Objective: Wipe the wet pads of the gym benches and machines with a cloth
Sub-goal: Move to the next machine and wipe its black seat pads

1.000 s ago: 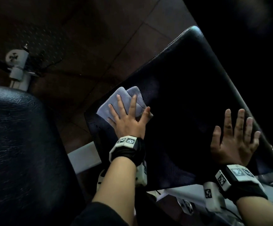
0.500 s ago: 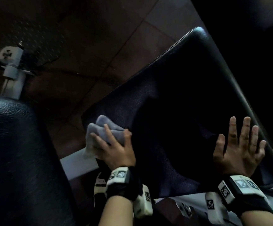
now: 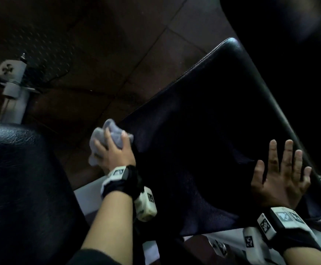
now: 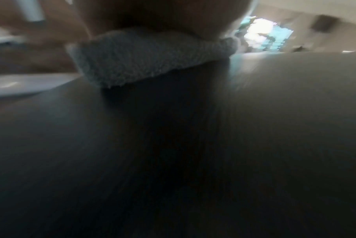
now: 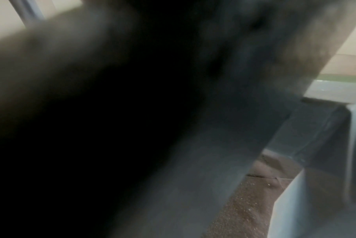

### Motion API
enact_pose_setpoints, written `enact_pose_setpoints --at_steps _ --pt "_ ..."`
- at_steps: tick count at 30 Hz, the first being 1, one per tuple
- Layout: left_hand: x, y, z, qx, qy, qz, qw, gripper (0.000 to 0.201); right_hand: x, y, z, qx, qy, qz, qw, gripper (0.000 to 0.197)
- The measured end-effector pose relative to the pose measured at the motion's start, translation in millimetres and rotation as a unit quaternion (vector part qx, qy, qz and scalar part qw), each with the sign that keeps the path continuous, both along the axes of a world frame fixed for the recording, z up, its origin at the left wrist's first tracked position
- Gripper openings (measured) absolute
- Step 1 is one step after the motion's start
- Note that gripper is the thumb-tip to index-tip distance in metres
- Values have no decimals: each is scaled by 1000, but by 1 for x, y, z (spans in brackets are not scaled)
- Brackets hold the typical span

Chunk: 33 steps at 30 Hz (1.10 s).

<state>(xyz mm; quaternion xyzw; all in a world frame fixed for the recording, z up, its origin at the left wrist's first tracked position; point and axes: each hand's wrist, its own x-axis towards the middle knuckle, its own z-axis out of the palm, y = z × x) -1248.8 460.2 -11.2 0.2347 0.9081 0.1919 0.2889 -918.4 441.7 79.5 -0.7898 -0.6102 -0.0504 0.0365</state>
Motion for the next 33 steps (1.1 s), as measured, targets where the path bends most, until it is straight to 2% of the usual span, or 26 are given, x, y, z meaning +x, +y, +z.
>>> enact_pose_setpoints --at_steps 2,5,6,9,11,12,14,17,20,25,29,33 --pt "15 -33 -2 -11 13 18 1000 70 -2 2 0 13 28 21 999 58" --pt "43 -56 -1 -49 35 -80 995 72 -2 1 0 3 5 4 1000 59" --pt "55 -55 2 -30 47 -100 993 70 -1 1 -1 -2 -6 -3 1000 60" --pt "81 -29 24 57 92 -194 975 74 -1 0 0 -8 -7 -4 1000 61" --pt "78 -1 27 91 102 -253 958 73 -2 0 0 -10 -7 -8 1000 61" --pt "71 14 28 106 104 -258 955 71 -2 1 1 -9 -5 -7 1000 61" --pt "49 40 28 106 90 -217 966 70 -2 1 1 -10 -5 -5 1000 62" --pt "13 53 23 52 21 -142 988 64 -3 0 2 -16 -4 -9 1000 62" --pt "-10 26 15 28 5 -61 998 57 -5 0 4 -20 5 -14 1000 62" --pt "0 -18 25 -1 -31 58 998 65 -7 1 8 -42 14 -22 999 62" --pt "-7 -20 21 8 -47 61 997 63 -9 4 15 -75 54 -30 995 65" --pt "-13 -13 33 55 -38 22 998 70 -27 19 30 -45 83 -30 995 68"
